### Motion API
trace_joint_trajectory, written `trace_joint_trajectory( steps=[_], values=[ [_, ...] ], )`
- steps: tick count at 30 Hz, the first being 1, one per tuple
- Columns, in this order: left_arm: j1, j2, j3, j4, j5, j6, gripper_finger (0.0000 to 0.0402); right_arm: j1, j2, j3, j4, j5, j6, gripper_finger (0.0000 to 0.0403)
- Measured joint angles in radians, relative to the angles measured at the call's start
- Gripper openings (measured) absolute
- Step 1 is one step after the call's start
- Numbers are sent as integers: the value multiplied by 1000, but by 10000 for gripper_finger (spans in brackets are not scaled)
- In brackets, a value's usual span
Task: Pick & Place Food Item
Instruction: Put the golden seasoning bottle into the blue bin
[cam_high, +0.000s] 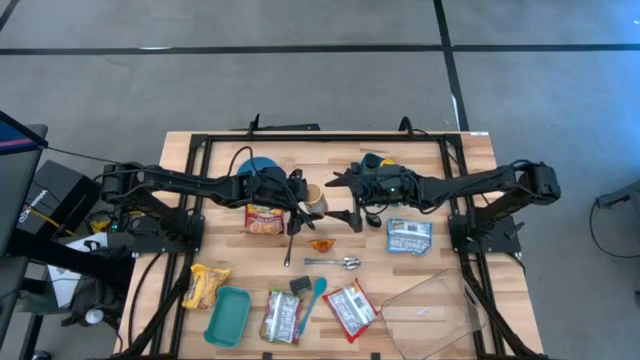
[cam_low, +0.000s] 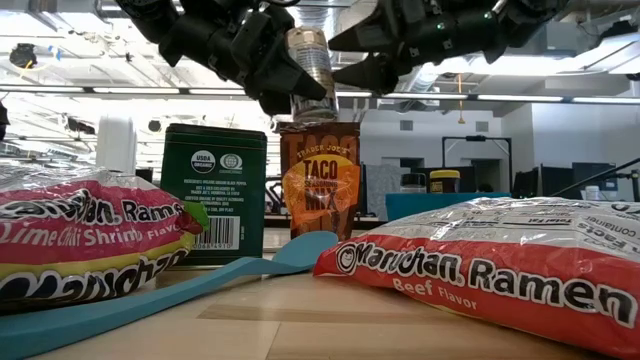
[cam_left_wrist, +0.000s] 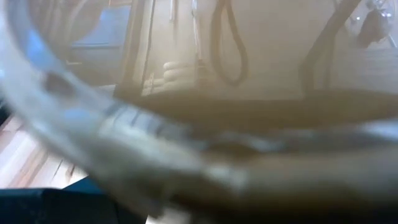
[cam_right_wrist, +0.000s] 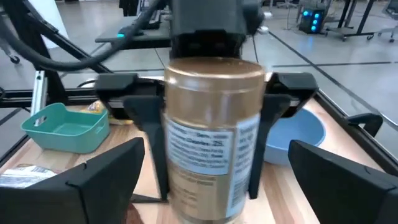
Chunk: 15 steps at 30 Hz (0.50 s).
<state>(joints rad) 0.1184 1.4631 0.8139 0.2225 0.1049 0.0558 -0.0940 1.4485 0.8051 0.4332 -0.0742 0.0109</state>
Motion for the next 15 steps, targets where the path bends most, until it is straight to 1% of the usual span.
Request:
trace_joint_trajectory(
  steps=[3, 7, 10, 12, 15],
  values=[
    [0, 0, 0, 3, 0, 0, 285, -1, 15, 1, 55, 0, 9, 392],
    [-2, 0, 0, 14, 1, 0, 285, 0, 25, 2, 79, -4, 23, 392],
    [-6, 0, 0, 26, 1, 0, 285, 0, 35, 7, 61, -4, 23, 392],
    [-6, 0, 0, 29, 1, 0, 285, 0, 56, 36, 80, -9, 24, 392],
    [-6, 0, 0, 30, 1, 0, 285, 2, 95, 68, 65, -11, 26, 392]
  ],
)
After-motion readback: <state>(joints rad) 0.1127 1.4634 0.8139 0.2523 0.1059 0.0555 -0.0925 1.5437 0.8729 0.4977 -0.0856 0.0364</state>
